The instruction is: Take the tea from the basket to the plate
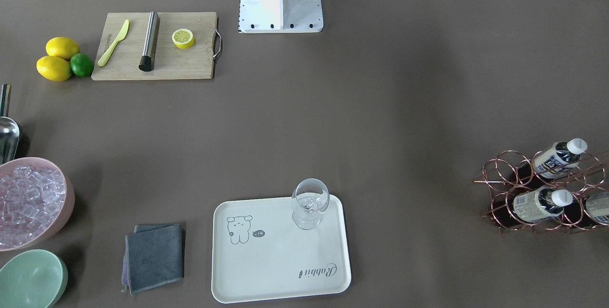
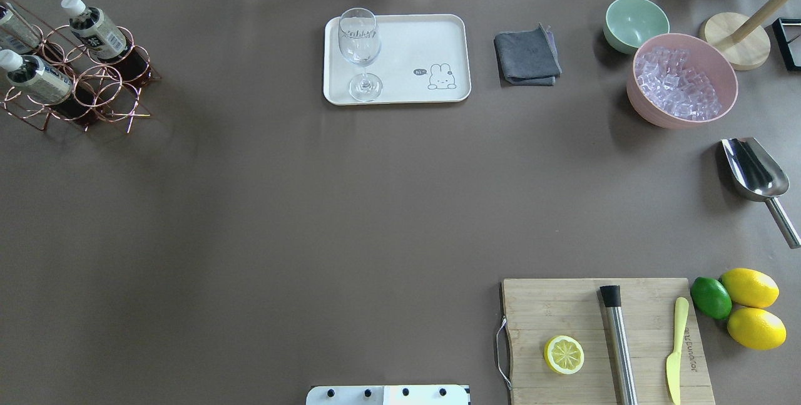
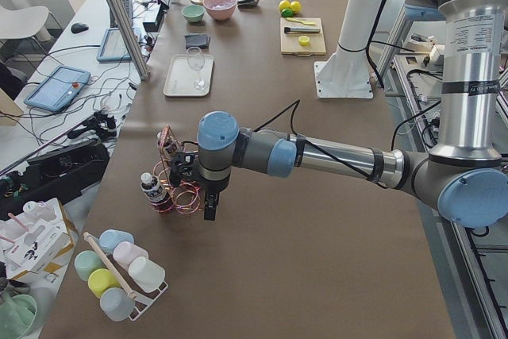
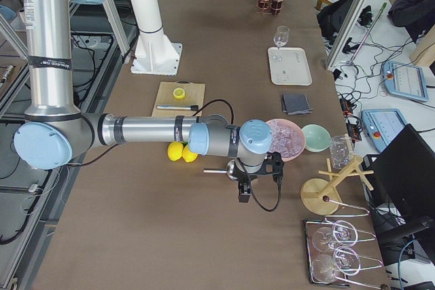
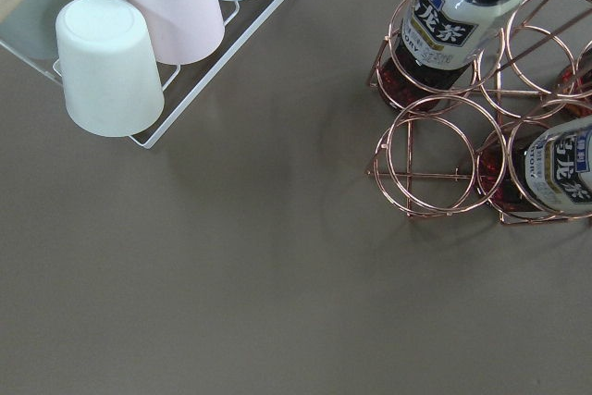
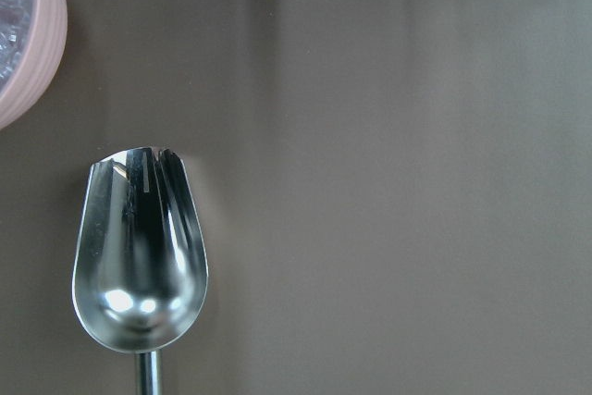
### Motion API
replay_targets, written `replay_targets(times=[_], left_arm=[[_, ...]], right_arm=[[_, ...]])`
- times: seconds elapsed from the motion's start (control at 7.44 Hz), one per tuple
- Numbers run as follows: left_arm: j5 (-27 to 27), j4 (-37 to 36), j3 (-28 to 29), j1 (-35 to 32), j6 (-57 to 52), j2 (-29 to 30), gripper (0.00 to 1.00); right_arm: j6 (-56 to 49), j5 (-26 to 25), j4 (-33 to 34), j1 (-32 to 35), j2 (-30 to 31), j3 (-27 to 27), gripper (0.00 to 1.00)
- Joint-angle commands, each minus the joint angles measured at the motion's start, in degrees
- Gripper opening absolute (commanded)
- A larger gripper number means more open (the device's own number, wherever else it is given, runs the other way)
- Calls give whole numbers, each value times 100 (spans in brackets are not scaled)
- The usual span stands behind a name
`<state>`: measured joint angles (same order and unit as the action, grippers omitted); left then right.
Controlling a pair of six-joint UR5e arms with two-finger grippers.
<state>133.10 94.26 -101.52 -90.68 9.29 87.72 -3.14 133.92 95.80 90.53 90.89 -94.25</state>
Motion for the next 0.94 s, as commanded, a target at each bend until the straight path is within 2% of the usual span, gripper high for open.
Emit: replay_targets(times=[0.0,0.4,0.54,0.81], left_arm=[[-12,5,9,6,-6,0,98],[31,-82,-175,102,2,-62,98],[23,-188,-393,138,2,-79,98],[-30,-583,-352,129,-6,-18,98]], right_arm=[[-2,-23,0,0,-1,-14,100],[-2,-6,-9,0,42,-41,100],[-2,3,-9,0,43,-41,100],[-2,20,-18,0,60,-41,100]])
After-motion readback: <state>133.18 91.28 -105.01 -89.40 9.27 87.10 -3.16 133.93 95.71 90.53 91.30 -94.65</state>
